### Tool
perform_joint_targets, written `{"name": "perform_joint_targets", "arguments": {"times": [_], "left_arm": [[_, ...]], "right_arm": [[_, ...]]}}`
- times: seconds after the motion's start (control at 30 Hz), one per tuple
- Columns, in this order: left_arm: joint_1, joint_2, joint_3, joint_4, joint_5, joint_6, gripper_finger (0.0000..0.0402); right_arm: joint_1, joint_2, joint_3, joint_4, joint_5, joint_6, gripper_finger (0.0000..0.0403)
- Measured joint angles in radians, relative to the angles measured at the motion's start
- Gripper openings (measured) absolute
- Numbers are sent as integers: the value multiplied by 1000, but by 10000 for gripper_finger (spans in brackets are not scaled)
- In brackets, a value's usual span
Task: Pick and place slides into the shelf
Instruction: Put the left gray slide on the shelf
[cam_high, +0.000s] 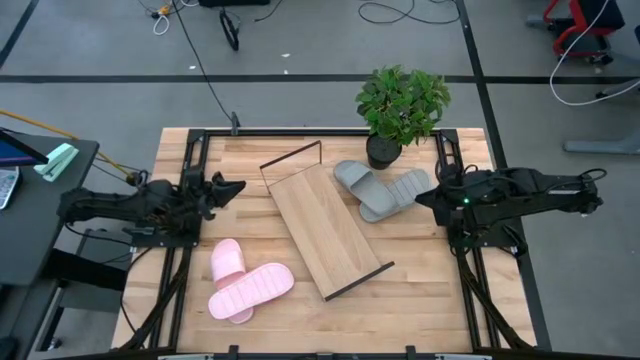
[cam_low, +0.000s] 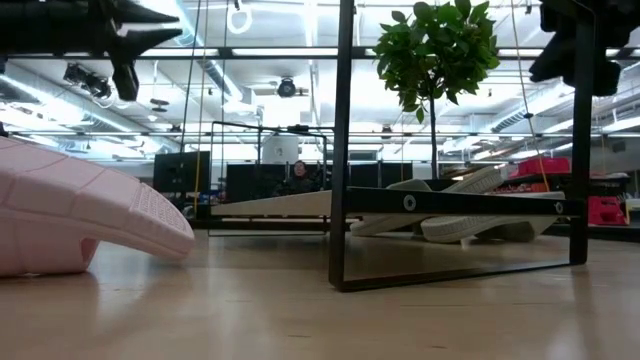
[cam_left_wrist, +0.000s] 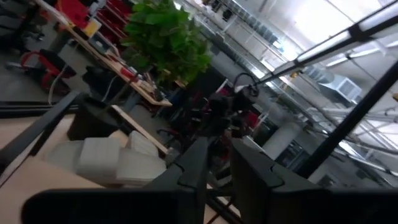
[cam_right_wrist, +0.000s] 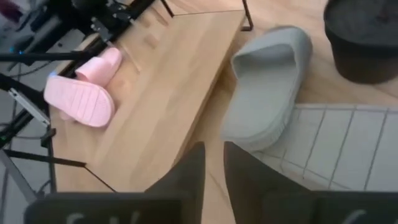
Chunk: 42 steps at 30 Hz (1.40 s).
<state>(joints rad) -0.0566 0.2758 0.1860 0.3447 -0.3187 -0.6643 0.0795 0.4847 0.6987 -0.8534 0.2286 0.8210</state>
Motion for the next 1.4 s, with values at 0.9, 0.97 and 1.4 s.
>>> {"name": "perform_joint_targets", "arguments": {"times": [0.9, 0.97, 1.4], "left_arm": [[16, 331, 633, -737, 20, 186, 176], [16, 337, 633, -747, 20, 187, 174], [16, 353, 633, -813, 20, 195, 176]], "right_arm": [[0, 320, -1, -9, 250, 278, 269], [0, 355, -1, 11, 298, 253, 268], [20, 598, -1, 408, 326, -619, 248]]}}
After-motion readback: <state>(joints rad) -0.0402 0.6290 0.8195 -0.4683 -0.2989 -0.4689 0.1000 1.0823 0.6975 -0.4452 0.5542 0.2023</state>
